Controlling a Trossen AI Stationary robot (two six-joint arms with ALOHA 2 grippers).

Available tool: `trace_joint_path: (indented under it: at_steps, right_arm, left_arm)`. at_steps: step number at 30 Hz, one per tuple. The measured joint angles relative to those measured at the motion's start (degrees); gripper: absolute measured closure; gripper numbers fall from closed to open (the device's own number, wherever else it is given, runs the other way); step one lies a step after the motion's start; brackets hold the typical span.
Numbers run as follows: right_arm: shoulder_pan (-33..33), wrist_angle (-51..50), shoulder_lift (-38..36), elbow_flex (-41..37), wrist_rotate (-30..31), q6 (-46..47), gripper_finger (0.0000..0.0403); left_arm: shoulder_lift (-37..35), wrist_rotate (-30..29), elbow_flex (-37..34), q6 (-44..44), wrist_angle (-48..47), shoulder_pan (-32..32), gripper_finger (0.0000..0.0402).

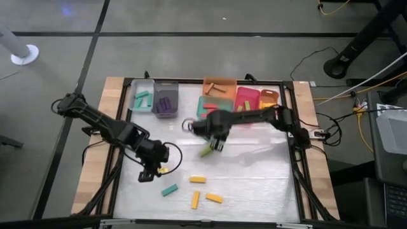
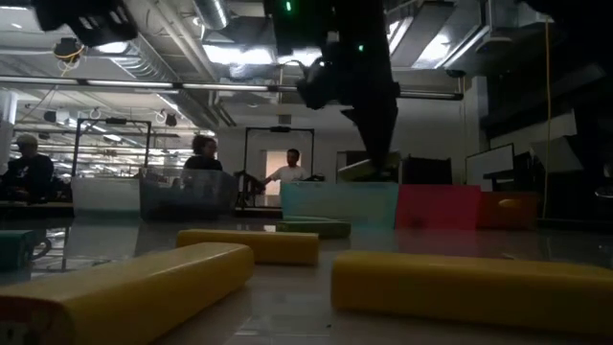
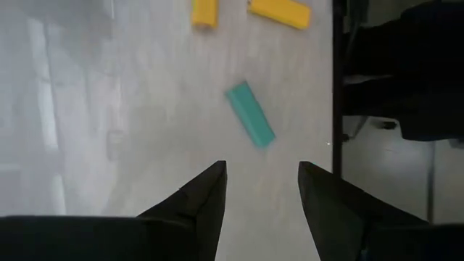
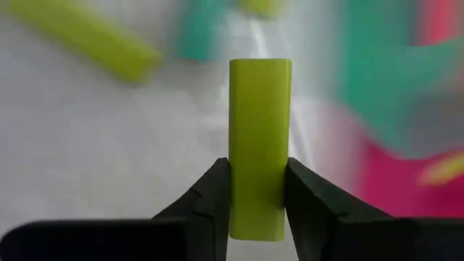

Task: Sort blocks
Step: Put the light green block into the pink bin

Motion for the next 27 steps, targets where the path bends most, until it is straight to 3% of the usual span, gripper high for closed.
trace_joint_path:
  at_steps: [7,16,27]
  right_arm:
    - [-11.79,-6.81,-0.22,-0.38,4.96,-7.23,0.0286]
    - [-24.44,-6.83,-0.2,-0.46,3.12,-12.84,0.0294]
    - [-32.91,-6.82,-0.24,-0.41,0.81,-15.04,0.028]
  left_arm:
    - [0.0,-1.82,0.0,-8.41,0.08,-5.01,0.0243]
    - [0.02,-8.9,0.0,-17.81,0.59,-9.22,0.0243]
    - [0.02,-18.69,-0.03,-30.93,0.83,-10.4,0.0243]
